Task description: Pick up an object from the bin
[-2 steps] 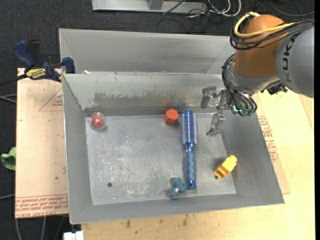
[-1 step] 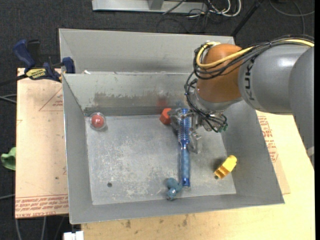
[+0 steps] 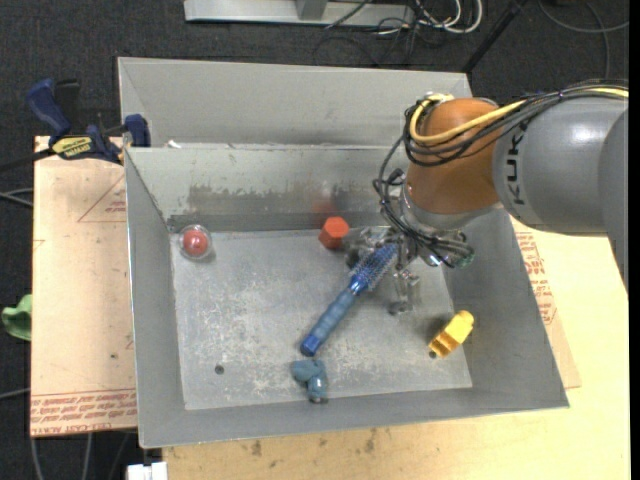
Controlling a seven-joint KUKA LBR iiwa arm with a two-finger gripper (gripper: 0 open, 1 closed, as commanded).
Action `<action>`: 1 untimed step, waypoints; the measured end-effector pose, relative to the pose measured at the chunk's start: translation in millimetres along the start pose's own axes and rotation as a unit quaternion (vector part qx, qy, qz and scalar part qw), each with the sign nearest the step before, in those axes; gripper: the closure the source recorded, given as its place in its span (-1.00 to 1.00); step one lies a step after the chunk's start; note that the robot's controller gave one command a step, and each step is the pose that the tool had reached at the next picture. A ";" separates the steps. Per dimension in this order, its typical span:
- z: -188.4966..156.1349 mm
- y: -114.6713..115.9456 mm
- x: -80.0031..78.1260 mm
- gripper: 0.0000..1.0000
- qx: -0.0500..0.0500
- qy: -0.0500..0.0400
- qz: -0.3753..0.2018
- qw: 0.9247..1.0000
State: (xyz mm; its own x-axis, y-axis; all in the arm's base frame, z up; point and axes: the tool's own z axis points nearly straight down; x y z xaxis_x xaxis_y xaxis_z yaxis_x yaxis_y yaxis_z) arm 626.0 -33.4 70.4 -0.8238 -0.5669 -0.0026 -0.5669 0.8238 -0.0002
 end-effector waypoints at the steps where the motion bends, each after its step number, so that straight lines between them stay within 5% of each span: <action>1: 0.4 0.3 0.2 1.00 0.000 0.000 0.000 1.000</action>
Offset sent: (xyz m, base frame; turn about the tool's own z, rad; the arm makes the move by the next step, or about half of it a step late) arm 0.0000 0.0000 0.0000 0.0000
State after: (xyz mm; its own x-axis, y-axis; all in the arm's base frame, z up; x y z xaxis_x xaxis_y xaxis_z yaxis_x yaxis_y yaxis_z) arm 625.6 -33.2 70.0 -0.8237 -0.5671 -0.0019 -0.5671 0.8237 0.0008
